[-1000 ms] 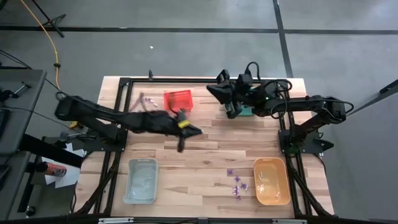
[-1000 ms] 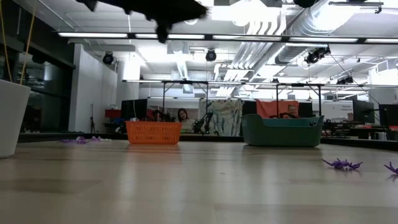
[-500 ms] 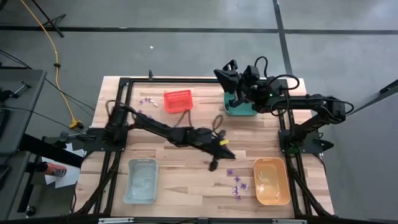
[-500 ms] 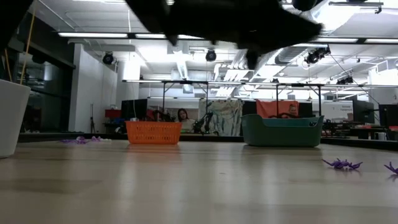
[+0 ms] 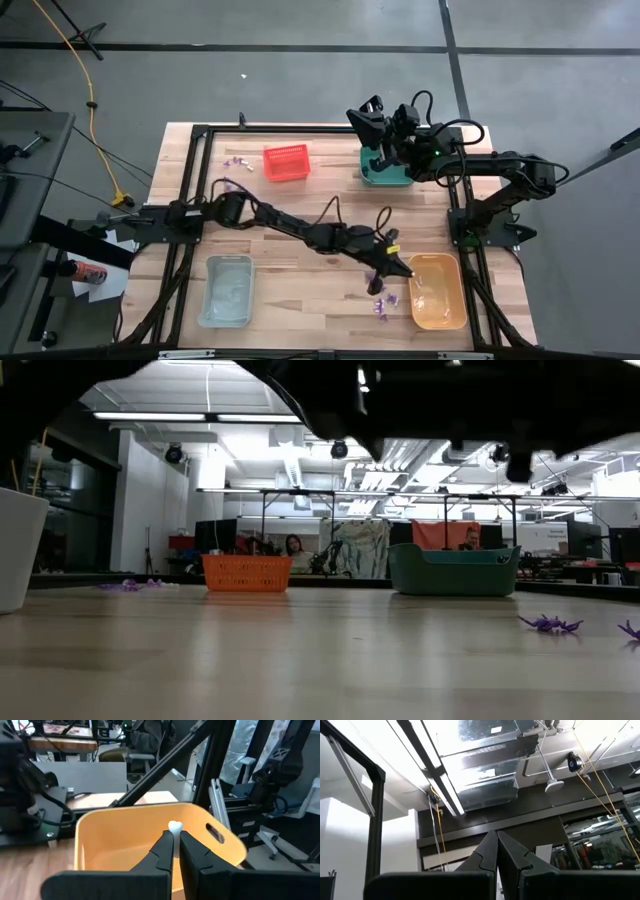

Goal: Sort Halloween decoration
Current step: Put the white bone toy into the yellow bin

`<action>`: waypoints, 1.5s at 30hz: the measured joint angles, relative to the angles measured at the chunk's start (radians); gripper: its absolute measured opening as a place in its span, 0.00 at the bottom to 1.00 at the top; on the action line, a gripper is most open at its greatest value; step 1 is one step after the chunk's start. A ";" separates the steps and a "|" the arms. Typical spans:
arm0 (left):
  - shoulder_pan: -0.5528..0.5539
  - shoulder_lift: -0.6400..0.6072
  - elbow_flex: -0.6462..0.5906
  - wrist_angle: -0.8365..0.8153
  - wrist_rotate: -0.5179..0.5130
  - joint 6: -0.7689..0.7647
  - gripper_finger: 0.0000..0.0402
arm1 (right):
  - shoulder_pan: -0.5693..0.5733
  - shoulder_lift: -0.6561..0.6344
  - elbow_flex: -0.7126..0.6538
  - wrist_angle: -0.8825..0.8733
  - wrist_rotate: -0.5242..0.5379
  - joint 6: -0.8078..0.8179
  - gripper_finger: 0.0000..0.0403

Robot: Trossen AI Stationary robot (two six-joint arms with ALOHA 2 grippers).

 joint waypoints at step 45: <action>0.147 -0.290 -0.114 -1.145 0.188 0.138 0.38 | -0.047 -0.141 0.000 -0.131 -0.248 0.081 0.00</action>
